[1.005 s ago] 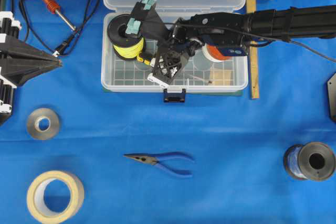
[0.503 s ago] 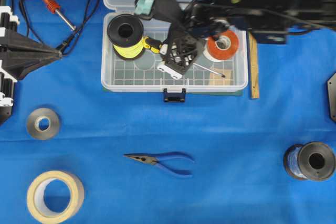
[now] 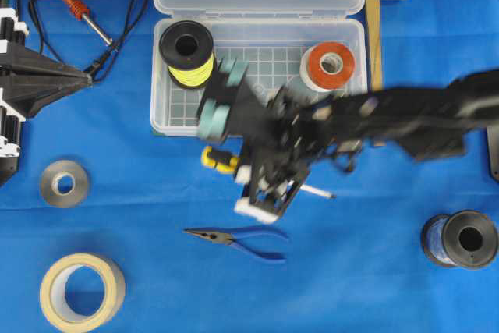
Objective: Pick the screwdriver from the toolbox among several items.
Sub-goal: 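Carry the screwdriver with the right gripper toward the table front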
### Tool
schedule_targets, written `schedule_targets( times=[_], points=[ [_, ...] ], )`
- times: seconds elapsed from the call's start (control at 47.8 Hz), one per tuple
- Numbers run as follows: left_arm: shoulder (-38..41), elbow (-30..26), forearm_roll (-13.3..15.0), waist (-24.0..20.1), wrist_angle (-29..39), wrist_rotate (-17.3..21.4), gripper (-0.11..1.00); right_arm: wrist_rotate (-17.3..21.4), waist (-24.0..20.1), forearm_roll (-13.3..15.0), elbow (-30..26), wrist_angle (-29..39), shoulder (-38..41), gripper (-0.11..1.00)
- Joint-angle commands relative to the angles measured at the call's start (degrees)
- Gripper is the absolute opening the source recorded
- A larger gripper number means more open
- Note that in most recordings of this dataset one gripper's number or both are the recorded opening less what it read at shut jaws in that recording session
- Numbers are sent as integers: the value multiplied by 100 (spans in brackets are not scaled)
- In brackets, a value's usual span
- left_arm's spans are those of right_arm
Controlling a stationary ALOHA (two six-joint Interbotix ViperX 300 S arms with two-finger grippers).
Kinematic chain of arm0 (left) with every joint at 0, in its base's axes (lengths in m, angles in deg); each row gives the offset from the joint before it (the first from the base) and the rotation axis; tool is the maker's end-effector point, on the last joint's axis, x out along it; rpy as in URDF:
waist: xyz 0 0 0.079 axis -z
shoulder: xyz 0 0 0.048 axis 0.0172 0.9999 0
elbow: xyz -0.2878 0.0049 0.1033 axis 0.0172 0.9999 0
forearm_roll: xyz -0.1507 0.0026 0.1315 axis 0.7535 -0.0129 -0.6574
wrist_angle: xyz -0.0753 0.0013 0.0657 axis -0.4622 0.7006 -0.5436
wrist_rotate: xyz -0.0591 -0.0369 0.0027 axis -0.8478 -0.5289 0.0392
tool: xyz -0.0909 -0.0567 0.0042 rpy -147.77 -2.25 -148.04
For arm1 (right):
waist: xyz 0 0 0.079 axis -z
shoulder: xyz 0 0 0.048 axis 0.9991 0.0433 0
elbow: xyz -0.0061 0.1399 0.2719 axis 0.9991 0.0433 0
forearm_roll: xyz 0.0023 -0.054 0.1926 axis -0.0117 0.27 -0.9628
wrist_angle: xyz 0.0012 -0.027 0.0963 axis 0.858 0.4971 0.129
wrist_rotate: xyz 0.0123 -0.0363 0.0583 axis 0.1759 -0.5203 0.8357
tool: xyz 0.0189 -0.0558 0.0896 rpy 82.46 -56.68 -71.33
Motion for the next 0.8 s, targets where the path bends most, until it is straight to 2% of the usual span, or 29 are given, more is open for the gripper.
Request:
schedule_targets(
  times=[0.0, 0.188, 0.398, 0.733, 0.775],
  points=[
    [26, -62, 9, -26, -35, 0, 0, 211, -158, 237, -167, -141, 246, 27],
    [9, -62, 9, -26, -35, -9, 0, 316, -343, 264, -431, -422, 1055, 27],
    [18, -53, 9, -35, -35, -9, 0, 316, -360, 264, -527, -598, 1529, 27],
    [-35, -26, 9, -26, -18, -9, 0, 299, -334, 255, -545, -650, 1644, 27],
    [-44, -26, 9, -26, -18, -9, 0, 299, -343, 255, -545, -606, 1617, 34]
  ],
)
